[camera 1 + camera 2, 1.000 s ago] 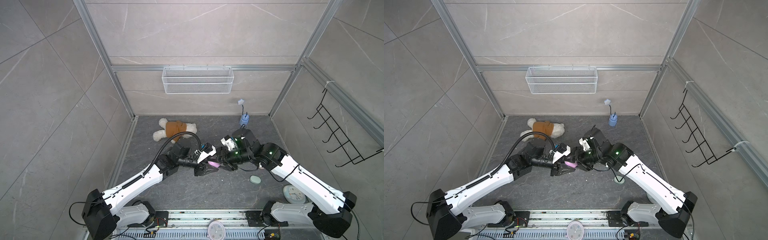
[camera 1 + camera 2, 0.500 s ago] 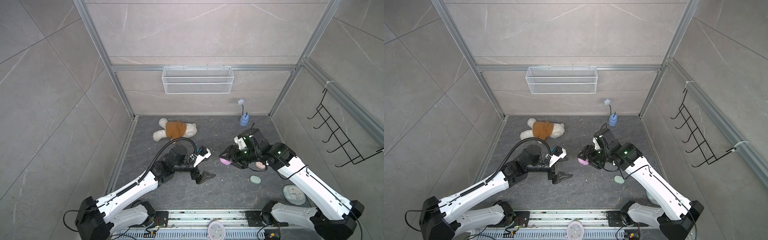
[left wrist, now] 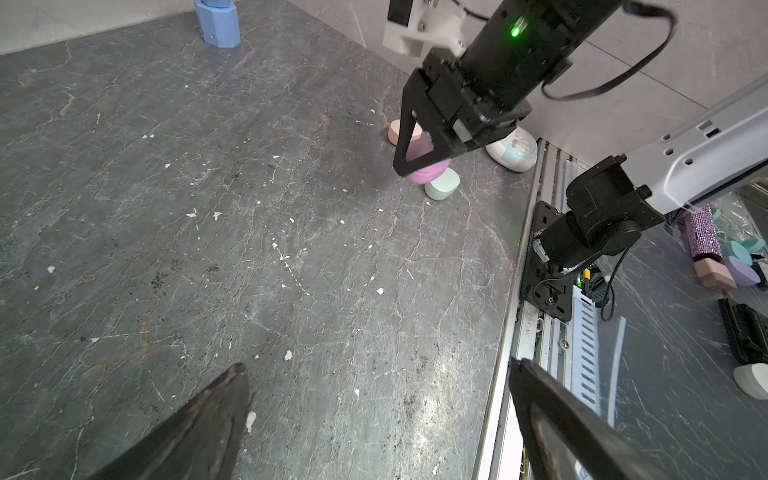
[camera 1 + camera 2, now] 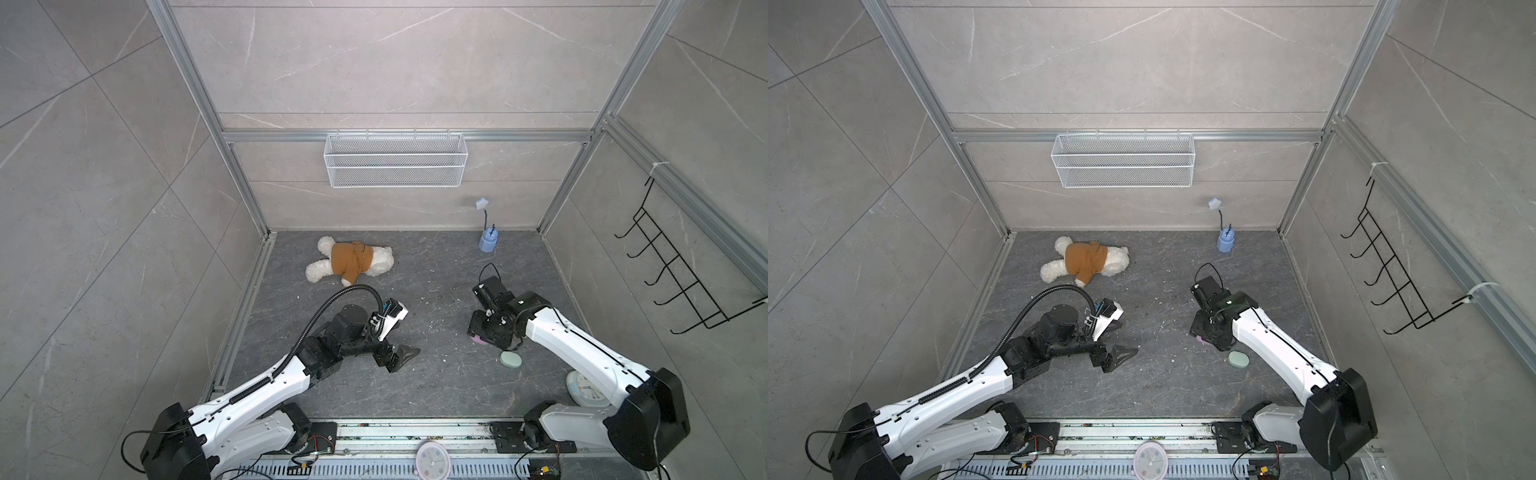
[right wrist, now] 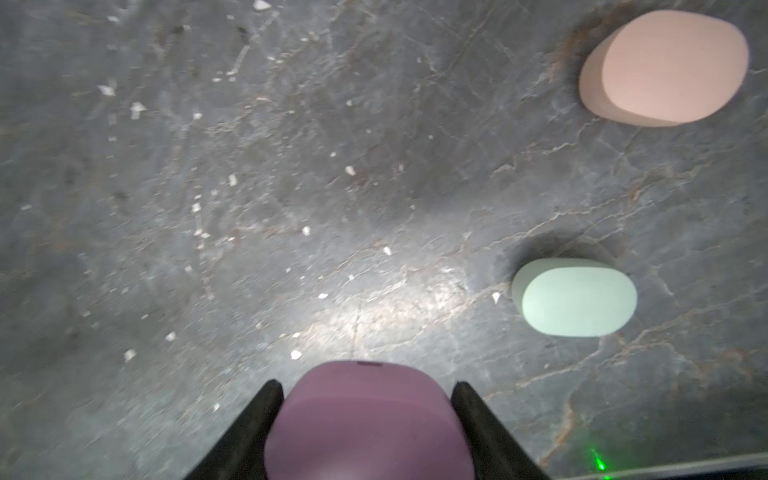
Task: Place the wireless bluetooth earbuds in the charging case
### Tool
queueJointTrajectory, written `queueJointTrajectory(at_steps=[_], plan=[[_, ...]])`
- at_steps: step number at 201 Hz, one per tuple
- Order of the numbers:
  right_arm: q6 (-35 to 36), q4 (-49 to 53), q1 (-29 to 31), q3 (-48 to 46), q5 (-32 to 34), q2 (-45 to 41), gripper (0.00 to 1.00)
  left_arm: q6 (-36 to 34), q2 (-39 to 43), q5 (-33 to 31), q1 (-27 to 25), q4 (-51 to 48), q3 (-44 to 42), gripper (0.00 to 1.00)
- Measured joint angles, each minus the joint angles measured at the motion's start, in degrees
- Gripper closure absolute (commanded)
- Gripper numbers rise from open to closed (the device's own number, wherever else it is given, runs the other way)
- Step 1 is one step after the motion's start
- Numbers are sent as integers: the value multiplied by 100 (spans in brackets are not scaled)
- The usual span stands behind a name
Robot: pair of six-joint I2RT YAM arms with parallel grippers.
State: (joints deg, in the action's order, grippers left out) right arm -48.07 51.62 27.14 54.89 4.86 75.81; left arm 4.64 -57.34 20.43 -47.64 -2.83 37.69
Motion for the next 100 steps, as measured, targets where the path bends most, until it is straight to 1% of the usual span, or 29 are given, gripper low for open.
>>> queueJointTrajectory(at_steps=[34,67,100], plan=[[35,-577,-70,-426,243,459,43,59,44,-109,0,61,0,0],[37,-1082,-72,-678,326,793,43,61,44,-192,0,63,0,0],[37,-1412,-76,-909,330,1054,39,61,44,-247,0,63,0,0]])
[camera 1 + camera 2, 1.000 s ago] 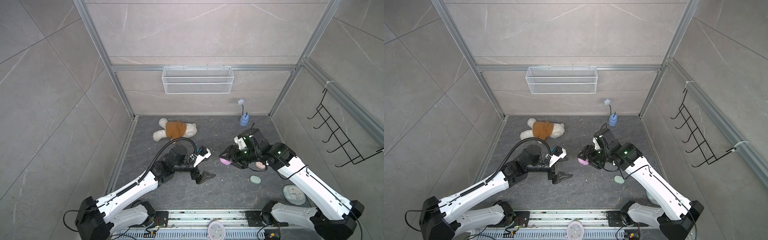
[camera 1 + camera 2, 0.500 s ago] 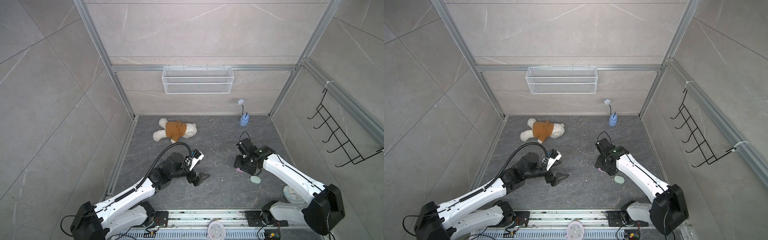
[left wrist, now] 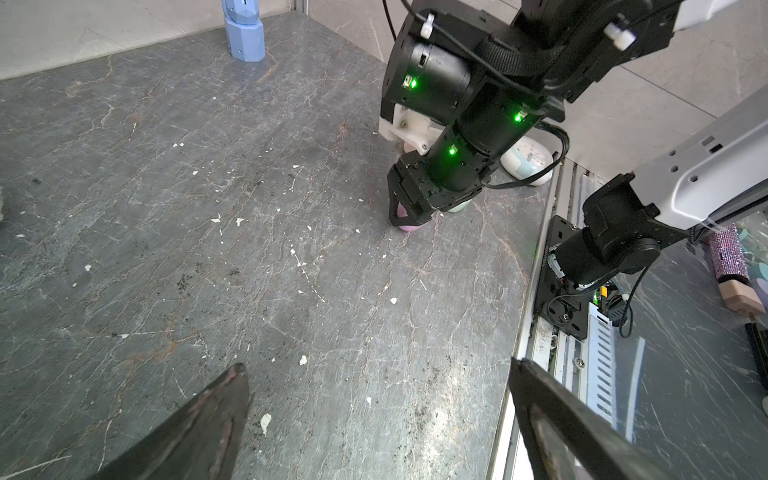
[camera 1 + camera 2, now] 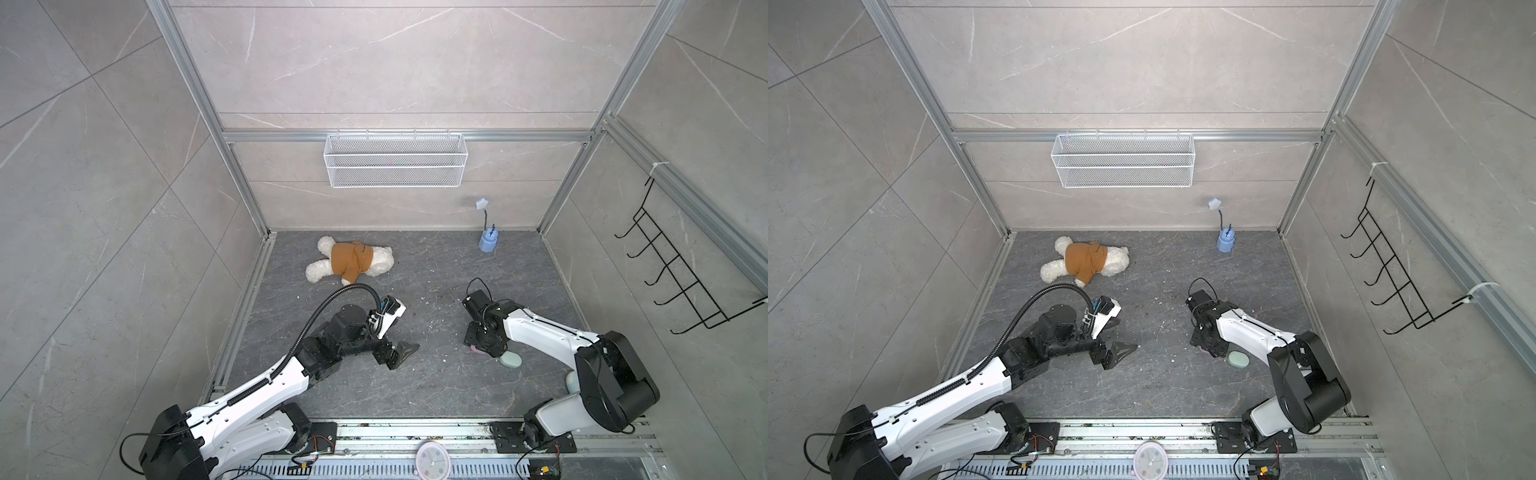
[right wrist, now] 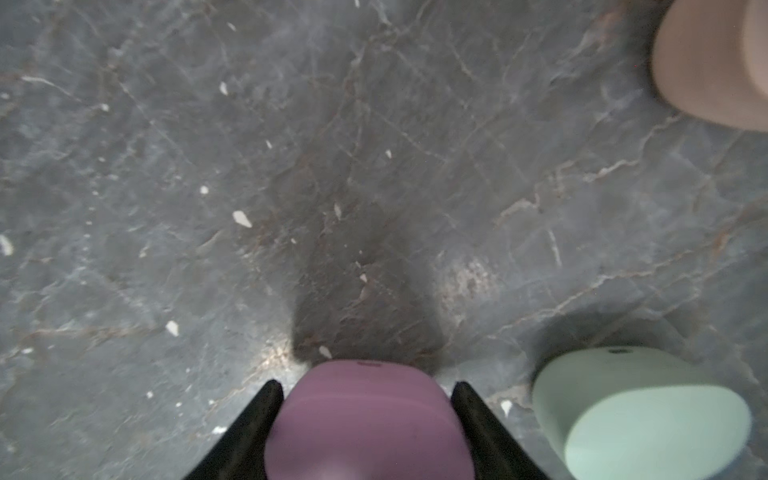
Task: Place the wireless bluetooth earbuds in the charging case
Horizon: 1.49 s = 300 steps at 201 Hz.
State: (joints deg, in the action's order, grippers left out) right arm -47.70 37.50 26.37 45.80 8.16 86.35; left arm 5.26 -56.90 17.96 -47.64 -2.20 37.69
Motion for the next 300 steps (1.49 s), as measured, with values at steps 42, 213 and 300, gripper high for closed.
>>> queueJointTrajectory(at_steps=[42,213,300], plan=[[35,-201,0,-50,0,57,29,0,42,-142,7,-4,0,0],[682,339,-15,538,162,-1340,0,216,474,-1086,1246,-748,90,0],[2188,-887,-26,623,1790,-1797,0,284,686,-1895,3165,-219,-723,1]])
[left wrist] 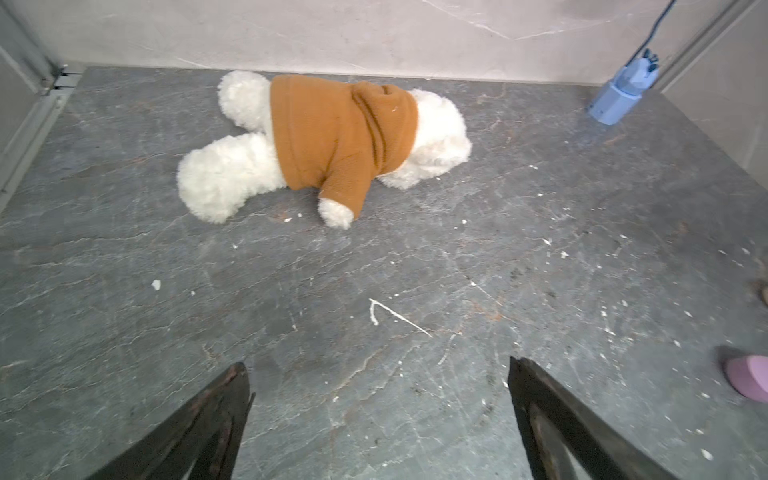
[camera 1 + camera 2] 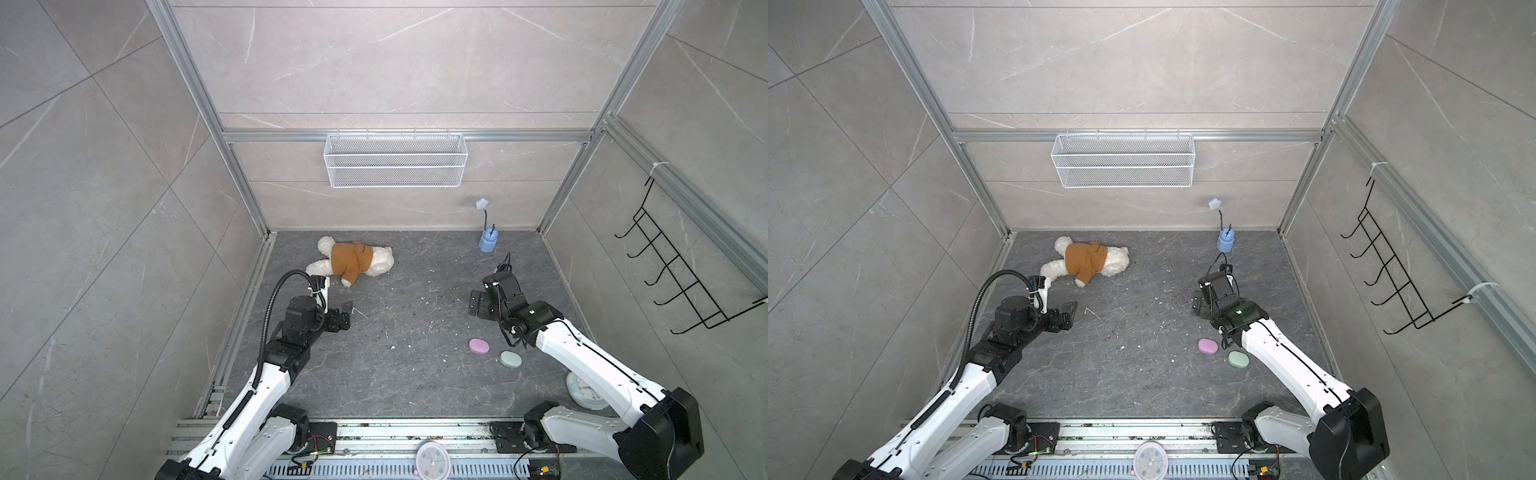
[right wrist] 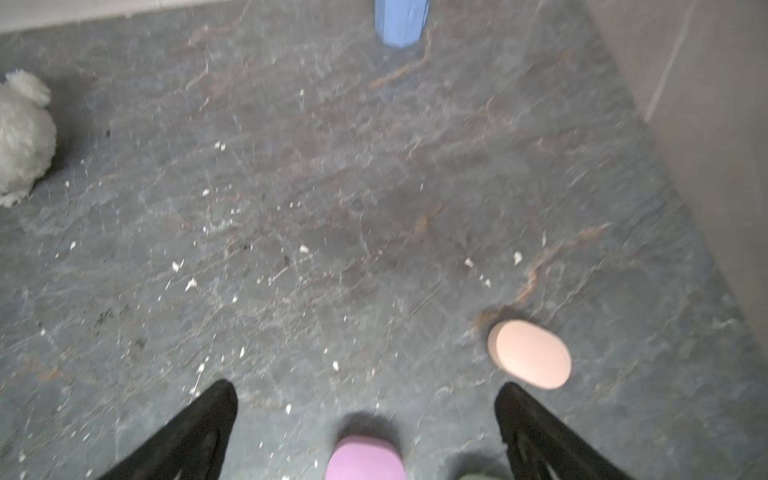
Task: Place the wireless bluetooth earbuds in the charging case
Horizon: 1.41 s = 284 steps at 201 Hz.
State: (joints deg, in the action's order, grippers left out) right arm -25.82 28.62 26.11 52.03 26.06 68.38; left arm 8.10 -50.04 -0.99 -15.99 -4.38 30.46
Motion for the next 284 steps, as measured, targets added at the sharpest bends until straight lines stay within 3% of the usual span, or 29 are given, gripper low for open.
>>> queueJointTrajectory(at_steps=[28,82,185,216,284], plan=[[479,-975,-153,-409,616,57,0,-138,-234,-118,310,350,-197,1],[1294,-2949,-758,-1460,1095,699,0,-577,-319,-260,728,1600,-866,1],[1862,-5917,-1320,-2553,1084,1237,0,-1176,-1797,-356,1014,3582,-1250,1],[1952,-6826,-1456,-2850,1043,1416,0,-1200,-2048,-317,1329,3985,-1268,1],[2009,-7495,-1659,-3064,575,1526,0,-1106,-2732,-125,1690,4588,-1272,2]])
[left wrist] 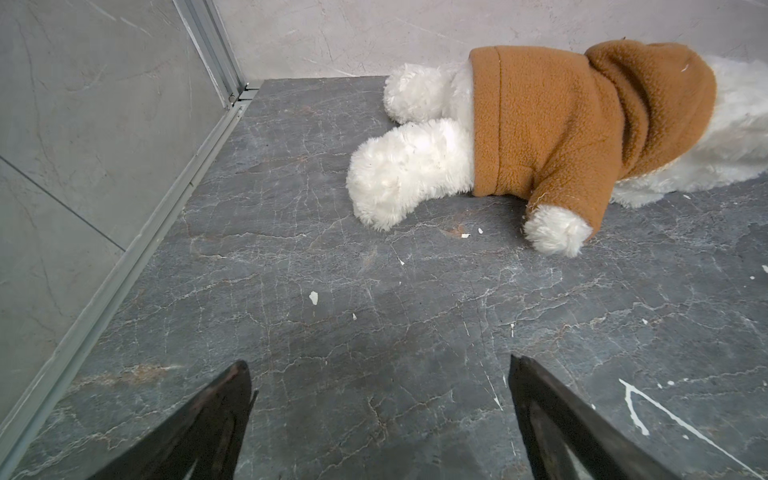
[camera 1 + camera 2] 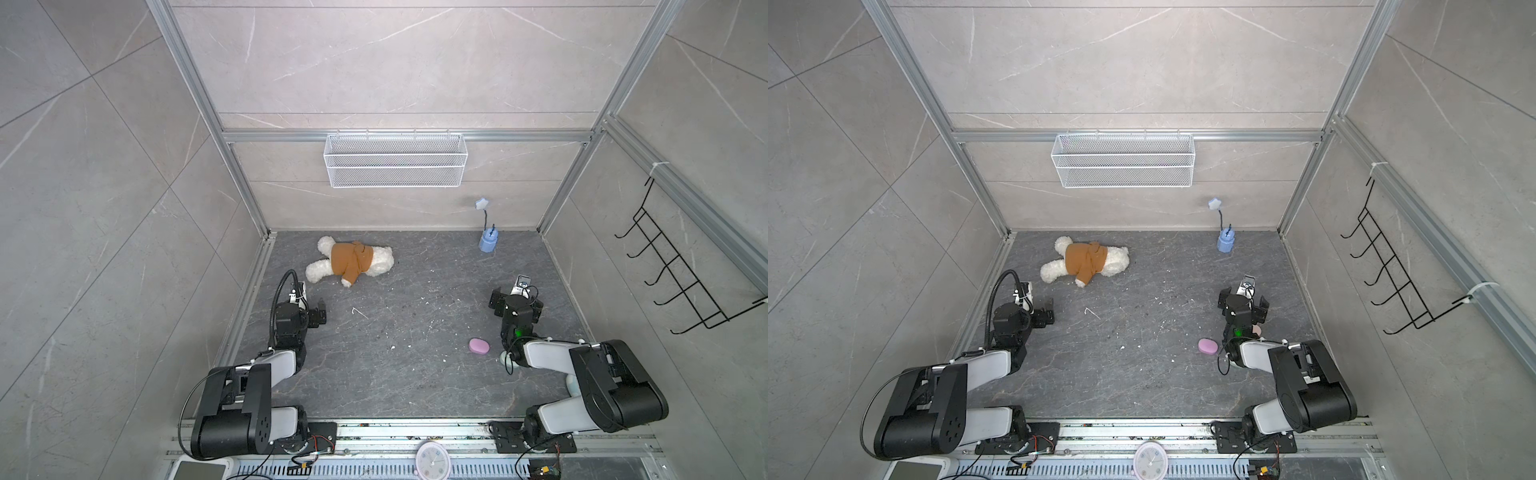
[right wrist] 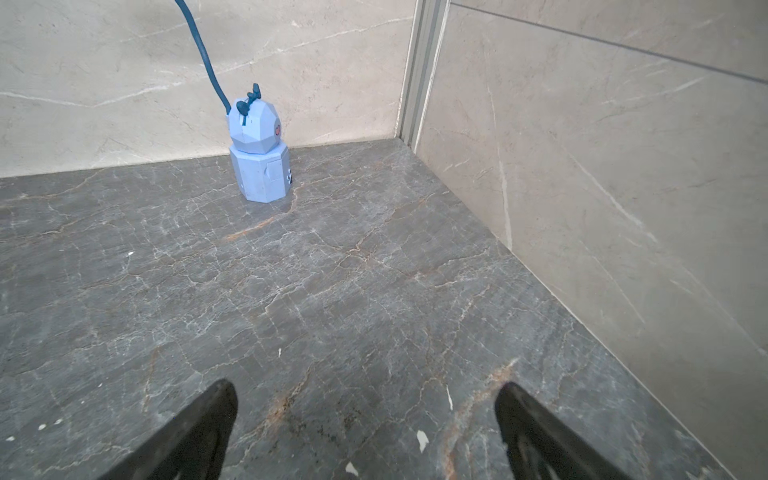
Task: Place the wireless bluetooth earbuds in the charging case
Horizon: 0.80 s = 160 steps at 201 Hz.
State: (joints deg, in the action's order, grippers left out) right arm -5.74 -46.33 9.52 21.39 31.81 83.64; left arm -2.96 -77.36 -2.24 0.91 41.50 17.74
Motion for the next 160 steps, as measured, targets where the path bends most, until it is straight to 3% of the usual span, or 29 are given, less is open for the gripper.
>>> queueJointTrajectory(at_steps=[75,160], plan=[[44,-868,-422,-417,-1257,275,0,7,-560,138,11,520,0,2],[87,-1010,-431,-409,-1414,328,0,4,-741,234,26,531,9,2]])
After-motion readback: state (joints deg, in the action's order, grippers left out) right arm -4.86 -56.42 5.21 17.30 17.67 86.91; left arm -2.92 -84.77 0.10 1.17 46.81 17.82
